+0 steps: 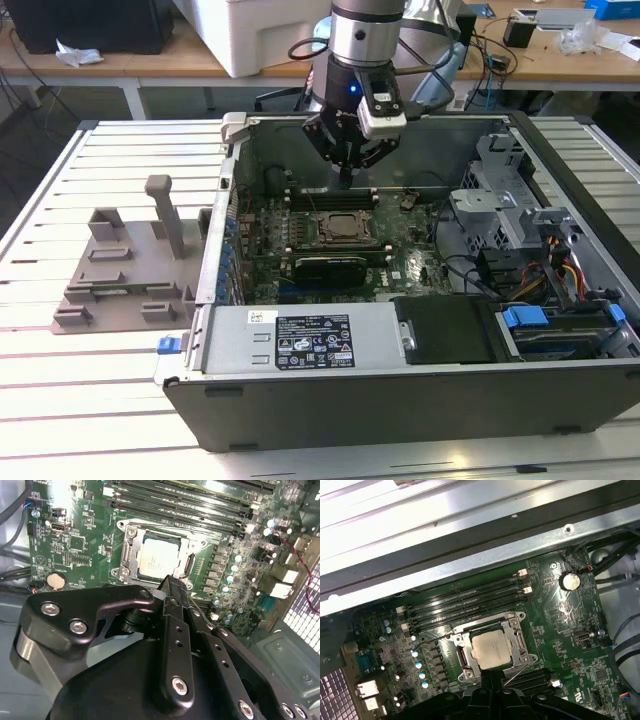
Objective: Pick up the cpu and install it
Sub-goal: 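Install the first cpu locking lever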
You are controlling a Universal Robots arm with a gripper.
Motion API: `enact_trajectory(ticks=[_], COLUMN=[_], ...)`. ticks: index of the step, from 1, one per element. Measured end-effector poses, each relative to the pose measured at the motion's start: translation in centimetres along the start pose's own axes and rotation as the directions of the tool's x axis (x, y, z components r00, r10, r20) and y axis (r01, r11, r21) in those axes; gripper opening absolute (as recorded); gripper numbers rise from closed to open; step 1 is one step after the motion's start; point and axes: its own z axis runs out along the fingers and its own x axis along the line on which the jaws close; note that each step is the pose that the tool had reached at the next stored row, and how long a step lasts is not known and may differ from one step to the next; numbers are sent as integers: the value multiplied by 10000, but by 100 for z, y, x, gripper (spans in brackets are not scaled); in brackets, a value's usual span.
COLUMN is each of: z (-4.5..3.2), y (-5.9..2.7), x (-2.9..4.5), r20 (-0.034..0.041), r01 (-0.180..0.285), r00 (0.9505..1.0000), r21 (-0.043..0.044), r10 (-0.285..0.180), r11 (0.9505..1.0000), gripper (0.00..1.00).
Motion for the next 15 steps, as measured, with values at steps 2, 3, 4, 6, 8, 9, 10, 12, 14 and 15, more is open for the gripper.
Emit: enact_trajectory(ticks=[2,3,4,6,8,9,10,12,14,15], z=[0,0,0,0,0,0,0,0,0,0], y=[0,0,0,0,0,0,0,0,0,0], x=[0,0,0,0,0,0,0,0,0,0], r20=[13,21,25,36,46,53,57,67,83,90], r01=[210,319,393,558,730,827,886,1048,1293,1424], r00=[9998,9995,9992,9984,9973,9966,9961,9945,9916,9898], r21=[6,9,11,17,23,26,28,34,43,47], r10=[-210,-319,-393,-558,-730,-827,-886,-1049,-1293,-1424], r11=[9998,9995,9992,9984,9973,9966,9961,9945,9916,9898], gripper=[11,11,11,11,11,11,11,11,11,11])
